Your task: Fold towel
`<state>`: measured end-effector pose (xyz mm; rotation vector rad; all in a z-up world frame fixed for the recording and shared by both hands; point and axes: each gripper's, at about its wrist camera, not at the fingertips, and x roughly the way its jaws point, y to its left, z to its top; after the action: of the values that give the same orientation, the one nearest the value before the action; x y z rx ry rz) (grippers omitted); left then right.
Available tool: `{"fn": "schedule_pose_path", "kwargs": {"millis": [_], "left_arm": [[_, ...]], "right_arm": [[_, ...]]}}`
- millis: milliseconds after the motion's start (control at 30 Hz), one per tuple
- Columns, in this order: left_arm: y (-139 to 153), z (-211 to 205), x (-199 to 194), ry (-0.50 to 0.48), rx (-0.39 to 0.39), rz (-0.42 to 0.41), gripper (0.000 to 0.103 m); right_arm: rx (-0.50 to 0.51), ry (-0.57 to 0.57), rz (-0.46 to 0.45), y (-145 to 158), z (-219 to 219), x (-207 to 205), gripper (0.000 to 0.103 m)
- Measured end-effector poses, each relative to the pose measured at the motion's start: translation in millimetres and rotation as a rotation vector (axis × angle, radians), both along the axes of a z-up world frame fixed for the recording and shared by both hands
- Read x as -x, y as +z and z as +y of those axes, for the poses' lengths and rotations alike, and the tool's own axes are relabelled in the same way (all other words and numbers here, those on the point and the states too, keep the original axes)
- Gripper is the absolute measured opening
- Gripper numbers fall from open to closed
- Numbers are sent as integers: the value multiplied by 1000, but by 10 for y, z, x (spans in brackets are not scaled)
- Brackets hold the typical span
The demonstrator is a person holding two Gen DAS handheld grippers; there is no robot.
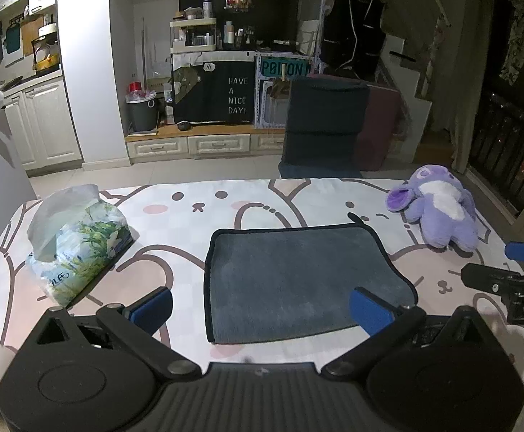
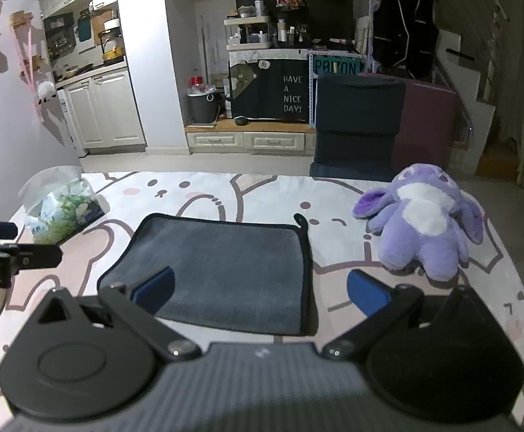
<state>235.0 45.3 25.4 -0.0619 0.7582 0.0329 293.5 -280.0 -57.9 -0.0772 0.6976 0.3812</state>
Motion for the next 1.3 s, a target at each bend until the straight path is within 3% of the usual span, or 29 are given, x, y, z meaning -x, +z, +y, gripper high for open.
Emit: {"fn": "schedule_pose_path", "kwargs": {"millis": [600, 1300], "left_arm": [[131, -74, 508, 2, -5, -54, 103], [87, -258, 1093, -47, -51, -75, 103]], "right_arm": [[7, 18, -33, 59, -59, 357, 103], [14, 48, -90, 60, -222, 922, 103]]}}
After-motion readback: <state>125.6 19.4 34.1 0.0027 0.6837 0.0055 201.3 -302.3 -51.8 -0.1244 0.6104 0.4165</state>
